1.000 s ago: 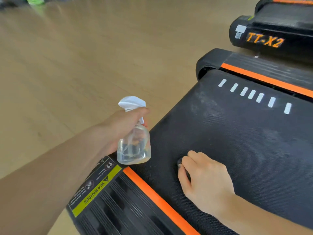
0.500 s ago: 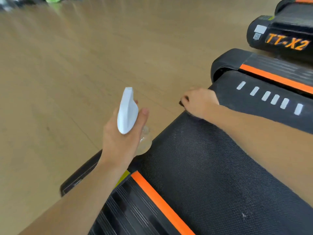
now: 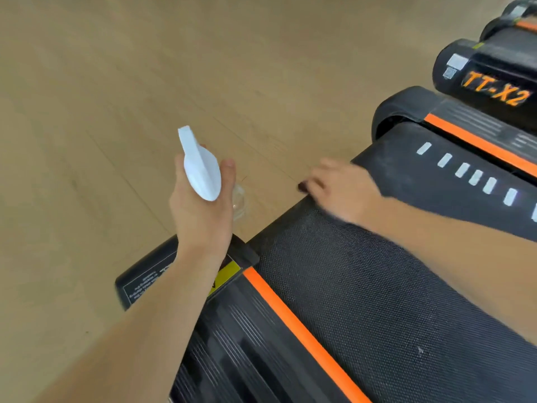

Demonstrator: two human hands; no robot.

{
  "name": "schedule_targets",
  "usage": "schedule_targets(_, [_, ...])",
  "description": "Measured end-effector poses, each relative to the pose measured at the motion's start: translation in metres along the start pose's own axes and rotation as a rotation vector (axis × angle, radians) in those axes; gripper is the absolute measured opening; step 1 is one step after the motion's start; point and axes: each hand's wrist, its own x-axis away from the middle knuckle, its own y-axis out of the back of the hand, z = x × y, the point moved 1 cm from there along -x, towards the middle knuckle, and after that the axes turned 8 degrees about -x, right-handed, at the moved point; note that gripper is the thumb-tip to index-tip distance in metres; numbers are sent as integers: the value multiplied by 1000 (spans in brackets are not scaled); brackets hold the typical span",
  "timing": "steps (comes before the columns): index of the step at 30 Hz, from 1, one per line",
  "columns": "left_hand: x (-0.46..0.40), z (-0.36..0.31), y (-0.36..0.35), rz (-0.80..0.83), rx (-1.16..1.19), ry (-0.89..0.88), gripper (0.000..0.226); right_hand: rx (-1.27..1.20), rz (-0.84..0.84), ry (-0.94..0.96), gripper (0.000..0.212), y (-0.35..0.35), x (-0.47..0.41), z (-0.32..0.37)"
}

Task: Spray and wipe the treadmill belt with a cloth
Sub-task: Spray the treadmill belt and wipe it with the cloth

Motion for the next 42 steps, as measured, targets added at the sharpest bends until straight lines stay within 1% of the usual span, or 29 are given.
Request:
schedule_targets(1, [-1, 1, -1, -11, 19, 11, 19, 35, -3, -123, 77, -3, -8, -24])
schedule_targets(2, [-3, 3, -2, -19, 38, 26, 17, 9, -47, -228, 74, -6, -13, -37])
schedule_targets(3, [-4, 6, -3, -26, 52, 36, 19, -38, -98, -306, 64, -7, -15, -36])
schedule_targets(4, [-6, 8, -4, -30, 63, 41, 23, -101, -125, -322, 50, -6, -12, -23])
schedule_targets(6, [-7, 9, -4, -42, 91, 51, 30, -249, -134, -186, 31, -1, 6, 29])
schedule_targets(8, [-6, 8, -4, -45, 89, 43, 30, -380, -107, -13, 26, 9, 34, 77])
schedule_targets(10, [-7, 9, -2, -49, 88, 38, 26, -463, -49, 89, 27, 16, 58, 100])
schedule_targets(12, [-7, 10, -1, -44, 103, 51, 26, -462, 15, 166, 30, 21, 72, 99])
schedule_targets(14, [-7, 9, -1, -34, 103, 49, 31, -340, 71, 268, 34, 25, 68, 72])
schedule_targets(15, [-6, 10, 0, -33, 101, 44, 32, -268, 82, 283, 34, 24, 62, 54])
schedule_targets(16, [-6, 11, 0, -34, 99, 40, 31, -190, 65, 254, 34, 22, 54, 30])
schedule_targets(17, [-6, 11, 0, -38, 100, 35, 30, -127, 33, 168, 31, 18, 44, 5])
schedule_targets(19, [-7, 11, -1, -48, 104, 35, 28, -126, -24, -120, 25, 19, 28, -33])
schedule_targets(20, [-8, 11, -2, -53, 113, 43, 30, -133, -57, -244, 24, 18, 23, -38])
schedule_targets(21, [-9, 11, -3, -55, 122, 54, 32, -168, -83, -318, 25, 17, 19, -30])
schedule_targets(22, [-10, 12, -4, -58, 127, 62, 34, -208, -93, -322, 27, 15, 20, -11])
schedule_targets(23, [-10, 12, -5, -60, 127, 65, 34, -251, -85, -252, 27, 14, 24, 17])
schedule_targets(25, [-10, 11, -3, -54, 126, 64, 28, -391, 13, -52, 29, 17, 45, 75])
schedule_targets(27, [-9, 12, -2, -41, 116, 51, 21, -534, 107, 67, 36, 23, 69, 109])
schedule_targets(29, [-7, 11, -1, -29, 122, 45, 18, -518, 131, 173, 39, 28, 80, 106])
schedule_targets(31, [-8, 12, 0, -33, 117, 32, 19, -394, 130, 270, 35, 26, 72, 81])
schedule_targets(32, [-8, 13, 0, -36, 112, 23, 20, -318, 105, 268, 34, 22, 61, 65])
schedule_targets(33, [-9, 14, -1, -37, 109, 14, 21, -246, 72, 215, 32, 18, 49, 48])
schedule_targets(34, [-9, 15, -2, -36, 109, 10, 22, -221, 33, 95, 29, 16, 37, 32])
schedule_targets(36, [-11, 16, -3, -51, 105, 5, 23, -265, -67, -210, 25, 16, 20, 12])
schedule_targets(37, [-12, 17, -3, -57, 104, 8, 23, -274, -90, -290, 25, 14, 19, 17])
schedule_targets(38, [-12, 18, -4, -55, 104, 11, 24, -292, -103, -304, 26, 13, 21, 33])
schedule_targets(39, [-12, 19, -5, -50, 94, 15, 25, -321, -102, -263, 27, 11, 26, 58])
schedule_targets(42, [-12, 15, -5, -28, 7, 33, 31, -495, -5, -48, 30, 14, 53, 130])
